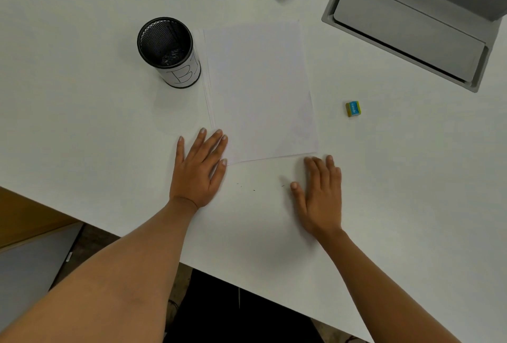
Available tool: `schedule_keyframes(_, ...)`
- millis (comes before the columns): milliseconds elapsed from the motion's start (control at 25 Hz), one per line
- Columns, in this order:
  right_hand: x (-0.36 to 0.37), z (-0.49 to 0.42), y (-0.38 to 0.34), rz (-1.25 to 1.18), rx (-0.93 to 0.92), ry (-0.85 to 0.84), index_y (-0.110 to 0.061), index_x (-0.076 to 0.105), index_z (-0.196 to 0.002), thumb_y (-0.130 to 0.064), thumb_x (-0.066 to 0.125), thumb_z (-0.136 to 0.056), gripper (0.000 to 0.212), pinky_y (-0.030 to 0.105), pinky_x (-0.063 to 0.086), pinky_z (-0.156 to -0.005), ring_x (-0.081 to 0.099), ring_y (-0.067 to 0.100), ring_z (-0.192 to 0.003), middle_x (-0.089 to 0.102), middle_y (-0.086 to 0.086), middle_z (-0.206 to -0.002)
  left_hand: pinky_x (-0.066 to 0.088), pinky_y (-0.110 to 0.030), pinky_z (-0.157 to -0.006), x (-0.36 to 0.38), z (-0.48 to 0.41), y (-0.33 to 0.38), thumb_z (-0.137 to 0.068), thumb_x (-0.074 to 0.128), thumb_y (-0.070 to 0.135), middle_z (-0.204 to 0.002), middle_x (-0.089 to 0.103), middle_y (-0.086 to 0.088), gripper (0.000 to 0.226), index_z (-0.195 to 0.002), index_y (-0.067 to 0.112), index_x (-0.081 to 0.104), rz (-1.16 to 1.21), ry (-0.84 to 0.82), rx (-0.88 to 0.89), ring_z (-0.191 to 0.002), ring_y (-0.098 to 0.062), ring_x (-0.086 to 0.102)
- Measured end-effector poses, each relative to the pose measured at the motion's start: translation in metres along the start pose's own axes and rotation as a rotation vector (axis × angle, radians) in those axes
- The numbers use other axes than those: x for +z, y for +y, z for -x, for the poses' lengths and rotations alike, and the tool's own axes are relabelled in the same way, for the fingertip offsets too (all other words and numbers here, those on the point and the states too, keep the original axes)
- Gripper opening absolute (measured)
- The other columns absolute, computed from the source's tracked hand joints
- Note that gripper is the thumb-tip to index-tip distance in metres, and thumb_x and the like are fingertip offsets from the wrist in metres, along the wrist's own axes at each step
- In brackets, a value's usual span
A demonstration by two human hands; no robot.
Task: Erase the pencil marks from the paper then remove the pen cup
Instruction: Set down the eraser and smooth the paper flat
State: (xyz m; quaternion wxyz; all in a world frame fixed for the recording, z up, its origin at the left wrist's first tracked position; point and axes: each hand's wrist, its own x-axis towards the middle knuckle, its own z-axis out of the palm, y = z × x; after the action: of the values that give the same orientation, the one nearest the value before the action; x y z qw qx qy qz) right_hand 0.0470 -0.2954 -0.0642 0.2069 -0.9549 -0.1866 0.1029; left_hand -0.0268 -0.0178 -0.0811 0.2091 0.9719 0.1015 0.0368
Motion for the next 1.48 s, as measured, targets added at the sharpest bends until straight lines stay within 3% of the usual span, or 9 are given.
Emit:
schedule_keyframes(240, 0.019, -0.002, -0.045, 0.120, -0.131, -0.141, -0.017, 0.019, -0.157, -0.057, 0.027, -0.100, 0.070, 0.051, 0.005, -0.121, -0.001, 0.028, -0.152, 0.017, -0.002, -0.163, 0.003, -0.054, -0.124, 0.000, 0.000, 0.000, -0.104, 0.034, 0.037, -0.161, 0.038, 0.002, 0.052, -0.152, 0.020, 0.043, -0.014, -0.011, 0.000, -0.153, -0.023, 0.023)
schedule_keyframes(520, 0.028, -0.001, -0.070, 0.204, -0.335, -0.299, -0.014, 0.007, -0.158, -0.062, 0.026, -0.099, 0.078, 0.050, 0.001, -0.122, -0.007, 0.025, -0.151, 0.001, 0.002, -0.164, 0.001, -0.051, -0.125, -0.001, 0.000, -0.001, -0.105, 0.033, 0.036, -0.161, 0.038, 0.002, 0.051, -0.153, 0.020, 0.043, -0.021, -0.010, 0.002, -0.153, -0.023, 0.023)
schedule_keyframes(680, 0.019, 0.008, -0.060, 0.182, -0.550, -0.405, -0.010, 0.005, -0.157, -0.059, 0.034, -0.100, 0.081, 0.043, 0.005, -0.123, -0.008, 0.021, -0.151, -0.002, 0.006, -0.165, 0.002, -0.051, -0.125, -0.001, -0.001, -0.001, -0.105, 0.033, 0.036, -0.161, 0.037, 0.002, 0.051, -0.153, 0.021, 0.042, -0.024, -0.015, 0.000, -0.153, -0.023, 0.023)
schedule_keyframes(800, 0.001, 0.005, -0.031, 0.053, -0.659, -0.397, -0.010, 0.019, -0.156, -0.051, 0.035, -0.101, 0.071, 0.039, 0.011, -0.122, 0.007, 0.020, -0.152, 0.012, 0.005, -0.164, 0.002, -0.051, -0.124, -0.001, 0.000, 0.000, -0.105, 0.034, 0.035, -0.160, 0.038, 0.003, 0.050, -0.152, 0.021, 0.044, -0.010, -0.002, 0.000, -0.153, -0.023, 0.023)
schedule_keyframes(880, -0.010, -0.001, -0.003, 0.025, -0.547, -0.269, -0.010, 0.026, -0.153, -0.050, 0.034, -0.101, 0.067, 0.042, 0.018, -0.121, 0.015, 0.021, -0.151, 0.021, 0.005, -0.161, 0.002, -0.051, -0.124, 0.000, 0.000, 0.001, -0.104, 0.035, 0.035, -0.160, 0.039, 0.003, 0.050, -0.152, 0.021, 0.044, 0.001, 0.008, -0.003, -0.153, -0.023, 0.024)
schedule_keyframes(1000, -0.014, -0.003, 0.016, 0.112, -0.255, -0.206, -0.008, 0.015, -0.156, -0.053, 0.027, -0.100, 0.073, 0.044, 0.012, -0.122, 0.004, 0.020, -0.152, 0.008, 0.006, -0.164, 0.001, -0.051, -0.124, 0.000, 0.000, 0.001, -0.104, 0.035, 0.035, -0.160, 0.039, 0.003, 0.050, -0.151, 0.021, 0.045, 0.011, 0.005, -0.004, -0.153, -0.023, 0.024)
schedule_keyframes(1160, 0.010, 0.009, -0.021, 0.215, -0.287, -0.286, -0.004, 0.010, -0.156, -0.059, 0.021, -0.099, 0.080, 0.044, 0.005, -0.122, -0.001, 0.025, -0.152, 0.003, 0.012, -0.164, 0.003, -0.053, -0.124, -0.001, -0.001, 0.001, -0.104, 0.035, 0.036, -0.160, 0.039, 0.003, 0.050, -0.151, 0.021, 0.045, 0.004, -0.002, -0.002, -0.153, -0.023, 0.025)
schedule_keyframes(1360, 0.025, 0.032, -0.063, 0.093, -0.587, -0.428, -0.006, 0.010, -0.156, -0.058, 0.020, -0.101, 0.076, 0.040, 0.008, -0.123, -0.001, 0.021, -0.152, 0.002, 0.011, -0.164, 0.003, -0.054, -0.124, -0.002, 0.000, 0.001, -0.104, 0.036, 0.035, -0.159, 0.040, 0.002, 0.050, -0.151, 0.021, 0.045, -0.003, -0.002, 0.004, -0.152, -0.024, 0.025)
schedule_keyframes(1480, 0.009, 0.019, -0.031, -0.067, -0.301, -0.172, -0.004, 0.016, -0.155, -0.051, 0.021, -0.102, 0.070, 0.037, 0.008, -0.122, 0.005, 0.021, -0.151, 0.011, 0.010, -0.162, 0.001, -0.051, -0.124, -0.001, 0.000, 0.001, -0.105, 0.036, 0.035, -0.160, 0.039, 0.003, 0.050, -0.152, 0.022, 0.044, 0.001, -0.007, -0.007, -0.153, -0.023, 0.025)
